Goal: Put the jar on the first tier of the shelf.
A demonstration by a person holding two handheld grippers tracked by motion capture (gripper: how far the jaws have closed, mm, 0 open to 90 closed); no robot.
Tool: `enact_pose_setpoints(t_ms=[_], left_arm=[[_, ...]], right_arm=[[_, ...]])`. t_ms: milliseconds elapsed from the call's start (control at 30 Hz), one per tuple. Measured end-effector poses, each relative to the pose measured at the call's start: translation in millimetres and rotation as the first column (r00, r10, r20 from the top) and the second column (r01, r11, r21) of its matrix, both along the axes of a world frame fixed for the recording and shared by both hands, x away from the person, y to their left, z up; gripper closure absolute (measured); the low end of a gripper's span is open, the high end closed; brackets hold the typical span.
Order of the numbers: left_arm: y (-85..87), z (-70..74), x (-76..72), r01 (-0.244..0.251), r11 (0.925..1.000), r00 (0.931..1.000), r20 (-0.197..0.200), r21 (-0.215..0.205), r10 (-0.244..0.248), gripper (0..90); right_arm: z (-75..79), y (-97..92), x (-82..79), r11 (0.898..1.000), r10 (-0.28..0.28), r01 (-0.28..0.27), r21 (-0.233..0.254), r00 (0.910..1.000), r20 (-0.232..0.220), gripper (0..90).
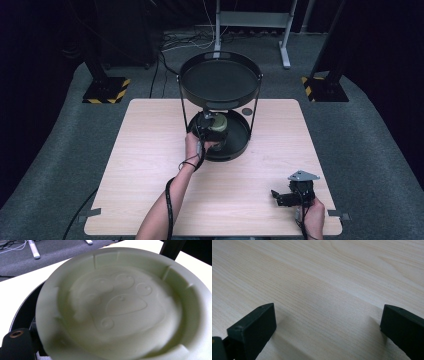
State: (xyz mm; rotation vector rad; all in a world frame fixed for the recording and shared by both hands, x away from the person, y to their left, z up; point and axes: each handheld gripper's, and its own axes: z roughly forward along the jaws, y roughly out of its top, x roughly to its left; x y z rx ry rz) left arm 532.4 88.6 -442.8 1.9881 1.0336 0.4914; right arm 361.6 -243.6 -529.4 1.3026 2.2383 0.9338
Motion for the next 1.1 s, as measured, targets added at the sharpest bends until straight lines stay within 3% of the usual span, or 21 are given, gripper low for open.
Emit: enact_pose_setpoints(t_ms=[600, 767, 833, 1100], left_arm=[[-5.3, -10.5, 9.0, -0.007, 0.9999, 0.9997, -0.023, 0.011, 0.008, 11.5], [-4.1, -12.4, 8.2, -0.004, 0.9999, 1.0, -0.008, 0.01, 0.004, 11.4], [-4.1, -13.9, 6.8, 0.006, 0.9985, 0.9998, 0.016, 0.054, -0.007, 11.3], [-4.7, -15.0, 9.3, -0.002, 0.9994, 0.9997, 0.023, 0.035, 0.001, 11.2]], right_arm=[[0.0, 0.1, -0.1, 1.0, 0.002, -0.002, -0.001, 1.0, 0.001, 0.0], [0.0, 0.2, -0.2, 1.0, 0.003, -0.003, -0.001, 1.0, 0.002, 0.0], [0.0, 0.2, -0.3, 1.0, 0.003, -0.003, 0.0, 1.0, 0.001, 0.0], [-0.1, 0.2, -0.2, 1.0, 0.003, -0.003, -0.001, 1.0, 0.002, 0.0]])
